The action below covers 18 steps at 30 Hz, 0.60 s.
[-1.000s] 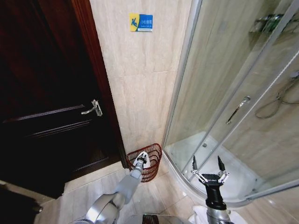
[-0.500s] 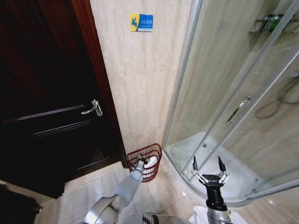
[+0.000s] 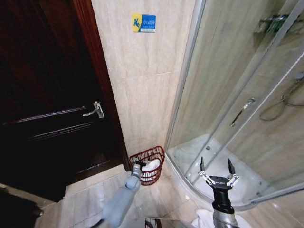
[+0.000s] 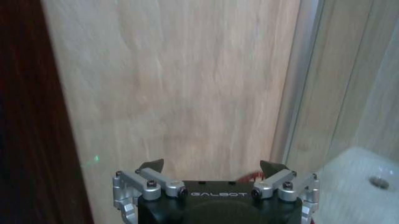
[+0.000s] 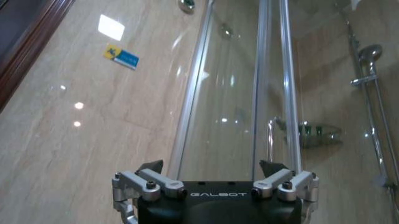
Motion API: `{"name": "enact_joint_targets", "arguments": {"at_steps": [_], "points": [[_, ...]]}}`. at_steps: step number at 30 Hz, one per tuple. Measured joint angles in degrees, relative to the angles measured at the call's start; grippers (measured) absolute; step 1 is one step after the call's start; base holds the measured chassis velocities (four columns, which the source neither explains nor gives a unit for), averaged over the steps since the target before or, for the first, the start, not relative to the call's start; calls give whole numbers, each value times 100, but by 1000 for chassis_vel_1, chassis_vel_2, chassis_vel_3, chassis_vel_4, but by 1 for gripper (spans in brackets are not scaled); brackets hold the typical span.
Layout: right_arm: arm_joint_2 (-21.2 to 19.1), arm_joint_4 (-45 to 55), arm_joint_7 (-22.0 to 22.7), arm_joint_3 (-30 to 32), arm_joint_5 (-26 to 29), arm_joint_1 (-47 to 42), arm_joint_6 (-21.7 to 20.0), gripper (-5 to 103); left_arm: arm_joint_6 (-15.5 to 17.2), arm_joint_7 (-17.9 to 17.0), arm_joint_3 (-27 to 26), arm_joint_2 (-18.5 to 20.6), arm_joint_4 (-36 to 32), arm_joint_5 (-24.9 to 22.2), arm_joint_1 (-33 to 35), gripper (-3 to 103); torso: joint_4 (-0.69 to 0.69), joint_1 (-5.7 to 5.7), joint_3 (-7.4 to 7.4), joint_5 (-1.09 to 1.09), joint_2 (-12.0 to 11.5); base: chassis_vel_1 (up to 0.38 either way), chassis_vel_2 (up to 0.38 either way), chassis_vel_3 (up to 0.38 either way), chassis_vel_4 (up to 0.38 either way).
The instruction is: Discard the used towel into the hamper.
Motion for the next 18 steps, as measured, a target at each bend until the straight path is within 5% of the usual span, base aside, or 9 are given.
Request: {"name": "enact_joint_targets", "arguments": {"at_steps": [9, 18], "points": [[0, 440, 167, 52, 39, 40, -554, 100, 66, 286, -1108, 391, -1761, 265, 1356, 100, 2, 0, 0, 0, 0, 0, 0, 0, 0], [0, 672, 273, -55, 28, 221, -1080, 100, 144, 512, -2189, -27, -3378, 262, 2572, 100, 1, 0, 0, 0, 0, 0, 0, 0, 0]]}}
